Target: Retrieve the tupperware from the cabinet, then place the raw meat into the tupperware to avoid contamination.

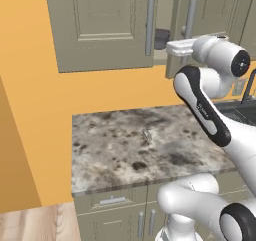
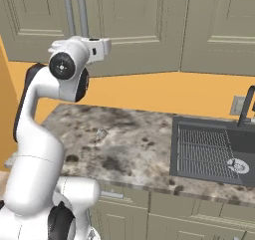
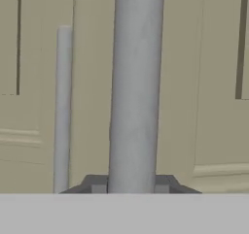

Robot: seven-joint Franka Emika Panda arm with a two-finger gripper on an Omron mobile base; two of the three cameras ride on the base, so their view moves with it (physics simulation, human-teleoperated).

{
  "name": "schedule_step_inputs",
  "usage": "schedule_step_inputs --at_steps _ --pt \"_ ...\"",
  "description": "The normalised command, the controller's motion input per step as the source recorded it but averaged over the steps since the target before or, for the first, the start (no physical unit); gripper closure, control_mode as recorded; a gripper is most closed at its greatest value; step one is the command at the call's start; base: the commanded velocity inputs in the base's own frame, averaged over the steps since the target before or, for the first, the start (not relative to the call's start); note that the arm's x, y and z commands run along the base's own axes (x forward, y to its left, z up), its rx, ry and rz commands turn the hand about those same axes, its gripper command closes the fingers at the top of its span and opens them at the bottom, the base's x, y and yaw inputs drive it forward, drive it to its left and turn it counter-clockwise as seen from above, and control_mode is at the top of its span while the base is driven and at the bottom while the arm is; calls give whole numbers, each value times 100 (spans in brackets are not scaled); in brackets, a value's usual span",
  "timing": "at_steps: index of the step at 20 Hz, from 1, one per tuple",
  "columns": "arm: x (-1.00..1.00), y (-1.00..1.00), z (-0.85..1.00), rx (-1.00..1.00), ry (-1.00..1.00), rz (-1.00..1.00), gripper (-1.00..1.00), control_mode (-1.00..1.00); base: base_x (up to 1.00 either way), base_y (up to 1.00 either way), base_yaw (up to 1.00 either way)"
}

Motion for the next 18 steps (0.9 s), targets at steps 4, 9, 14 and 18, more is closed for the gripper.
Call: schedule_step_inputs --at_steps 4,9,14,18 --pt "-59 -15 0 0 12 0 100 -100 0 0 0" --pt "-55 -22 0 0 7 0 100 -100 0 0 0" --pt "-51 -23 0 0 1 0 100 -100 0 0 0" --pt "-21 -8 0 0 0 2 -100 -100 0 0 0"
